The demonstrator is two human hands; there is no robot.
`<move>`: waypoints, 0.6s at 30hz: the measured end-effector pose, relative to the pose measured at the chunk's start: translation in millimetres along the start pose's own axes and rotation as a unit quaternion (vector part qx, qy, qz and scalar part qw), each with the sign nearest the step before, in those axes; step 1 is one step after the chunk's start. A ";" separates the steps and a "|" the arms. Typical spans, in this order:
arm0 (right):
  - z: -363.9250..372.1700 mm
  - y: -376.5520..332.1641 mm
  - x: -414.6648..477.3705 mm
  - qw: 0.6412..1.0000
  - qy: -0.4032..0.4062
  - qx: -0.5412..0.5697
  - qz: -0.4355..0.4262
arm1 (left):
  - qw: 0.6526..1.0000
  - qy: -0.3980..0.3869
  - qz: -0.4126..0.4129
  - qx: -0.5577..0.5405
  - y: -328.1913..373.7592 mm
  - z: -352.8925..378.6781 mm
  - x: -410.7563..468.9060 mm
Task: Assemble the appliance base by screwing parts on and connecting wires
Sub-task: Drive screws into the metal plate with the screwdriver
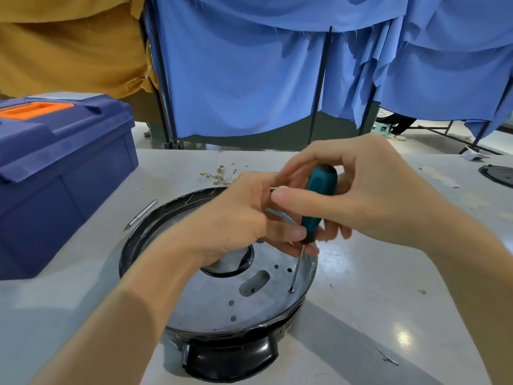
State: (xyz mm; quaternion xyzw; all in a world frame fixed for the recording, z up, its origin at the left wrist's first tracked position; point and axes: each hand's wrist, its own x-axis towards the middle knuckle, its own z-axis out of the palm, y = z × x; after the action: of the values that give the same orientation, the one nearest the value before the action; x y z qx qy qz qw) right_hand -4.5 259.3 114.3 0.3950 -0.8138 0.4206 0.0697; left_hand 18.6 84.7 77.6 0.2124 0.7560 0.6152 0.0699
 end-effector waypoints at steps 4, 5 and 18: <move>3.7 -0.4 0.1 0.999 0.008 0.040 -0.016 | 0.999 -0.010 0.032 0.025 4.9 4.9 0.5; 5.3 0.2 1.6 1.000 0.026 0.005 -0.016 | 0.999 -0.003 0.030 0.022 4.8 5.4 0.4; 0.7 -2.5 1.2 0.998 0.025 -0.056 0.006 | 0.999 -0.018 -0.024 0.017 0.6 -1.0 -0.2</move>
State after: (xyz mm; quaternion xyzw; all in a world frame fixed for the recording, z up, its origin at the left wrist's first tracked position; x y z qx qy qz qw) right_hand -3.3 257.3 116.0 0.3745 -0.8366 0.3844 0.1099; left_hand 18.5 83.8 78.4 0.2060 0.7700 0.5965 0.0948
